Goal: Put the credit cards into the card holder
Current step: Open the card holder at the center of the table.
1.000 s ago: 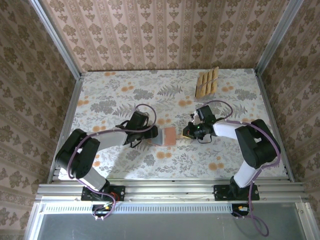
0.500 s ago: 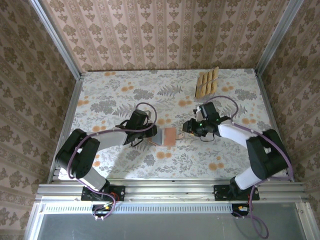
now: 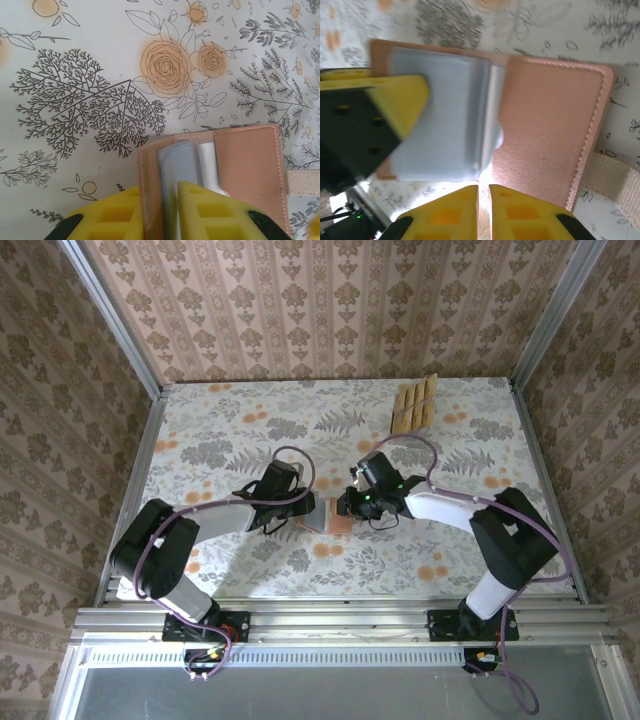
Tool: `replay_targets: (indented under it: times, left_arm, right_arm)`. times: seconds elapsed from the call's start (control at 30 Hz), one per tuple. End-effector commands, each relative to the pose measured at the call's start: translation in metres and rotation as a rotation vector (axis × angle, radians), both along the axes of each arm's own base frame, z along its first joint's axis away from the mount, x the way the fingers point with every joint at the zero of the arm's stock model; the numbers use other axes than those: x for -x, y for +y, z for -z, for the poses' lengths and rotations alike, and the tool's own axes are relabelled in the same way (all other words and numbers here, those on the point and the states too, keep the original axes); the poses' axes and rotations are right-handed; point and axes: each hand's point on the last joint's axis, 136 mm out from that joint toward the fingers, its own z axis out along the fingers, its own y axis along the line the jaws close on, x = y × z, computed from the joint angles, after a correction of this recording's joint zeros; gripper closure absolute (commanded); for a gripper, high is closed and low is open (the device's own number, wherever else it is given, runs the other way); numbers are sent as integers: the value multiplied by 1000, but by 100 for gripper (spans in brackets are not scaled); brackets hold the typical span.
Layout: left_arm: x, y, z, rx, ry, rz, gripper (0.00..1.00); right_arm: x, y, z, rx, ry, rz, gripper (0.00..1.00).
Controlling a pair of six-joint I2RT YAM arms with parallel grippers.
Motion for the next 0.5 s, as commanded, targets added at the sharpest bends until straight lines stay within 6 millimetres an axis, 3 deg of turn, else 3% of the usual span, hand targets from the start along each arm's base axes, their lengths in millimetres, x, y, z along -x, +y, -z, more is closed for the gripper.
replay_targets:
  times: [0.0,0.07,0.23,0.47]
  left_arm:
    - [-4,-1,-16,6,-33,-18,79]
    - [-5,-2,-19,12,-38,-8,74]
    - [-8,-6,-28,48,-52,20,50]
    - [-17,1,-36,148,-54,-10,49]
  right_arm:
    - [-5,-7,23,42,9,48,89]
    - [-4,-12,39,72,29,55,91]
    - [1,-18,63,98,64,61,93]
    - [4,-22,73,115,79,65,94]
